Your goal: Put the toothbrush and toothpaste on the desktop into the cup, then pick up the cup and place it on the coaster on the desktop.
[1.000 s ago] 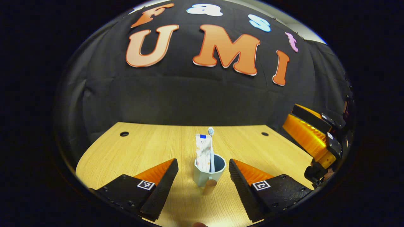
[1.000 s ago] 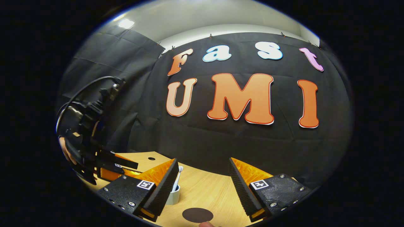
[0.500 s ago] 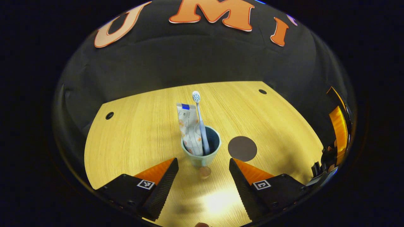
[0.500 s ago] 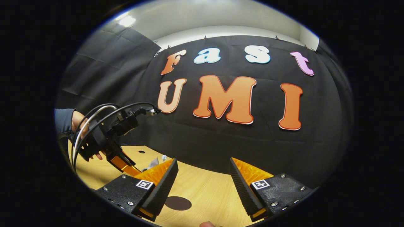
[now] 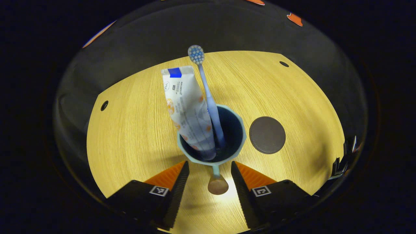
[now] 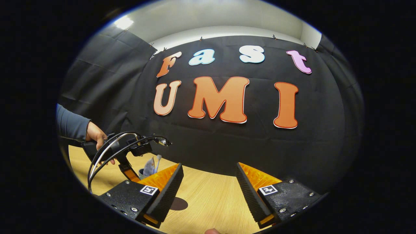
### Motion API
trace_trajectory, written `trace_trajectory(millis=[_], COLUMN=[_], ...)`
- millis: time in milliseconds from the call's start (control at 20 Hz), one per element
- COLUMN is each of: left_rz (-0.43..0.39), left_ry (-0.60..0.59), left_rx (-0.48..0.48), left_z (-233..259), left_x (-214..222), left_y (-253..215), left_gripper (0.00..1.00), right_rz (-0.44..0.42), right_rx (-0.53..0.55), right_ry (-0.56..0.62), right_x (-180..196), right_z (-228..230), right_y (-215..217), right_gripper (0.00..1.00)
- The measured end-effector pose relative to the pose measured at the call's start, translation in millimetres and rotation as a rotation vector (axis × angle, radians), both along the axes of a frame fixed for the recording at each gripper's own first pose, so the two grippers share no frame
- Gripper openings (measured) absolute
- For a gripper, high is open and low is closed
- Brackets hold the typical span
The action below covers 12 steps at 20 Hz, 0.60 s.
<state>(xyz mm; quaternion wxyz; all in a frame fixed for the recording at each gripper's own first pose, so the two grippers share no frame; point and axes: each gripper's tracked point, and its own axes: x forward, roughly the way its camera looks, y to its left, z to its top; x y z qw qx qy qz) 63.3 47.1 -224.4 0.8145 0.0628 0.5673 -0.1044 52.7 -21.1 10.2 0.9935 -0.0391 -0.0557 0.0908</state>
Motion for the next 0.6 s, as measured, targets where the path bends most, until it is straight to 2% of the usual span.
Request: trace_trajectory(millis=[100, 250, 350, 500, 600], left_rz=[-0.005, 0.003, 0.007, -0.001, 0.009], left_ry=[0.014, 0.027, 0.008, -0.043, -0.050], left_rx=[0.002, 0.008, 0.011, 0.043, 0.030], left_z=[-7, -5, -7, -14, -10], left_x=[1, -2, -2, 3, 1], left_y=[-3, -1, -1, -3, -2], left_gripper=[0.61, 0.47, 0.26, 0.24, 0.22], right_rz=[0.000, -0.008, -0.004, -0.002, 0.002], right_rx=[0.016, 0.045, 0.056, 0.052, 0.049], right_ry=[0.012, 0.024, 0.042, 0.051, 0.047], right_x=[2, 3, 4, 3, 0], right_z=[-5, -10, -16, -18, -17], right_y=[-2, -5, -3, 0, 3], right_gripper=[0.97, 0.97, 0.97, 0.97, 0.97])
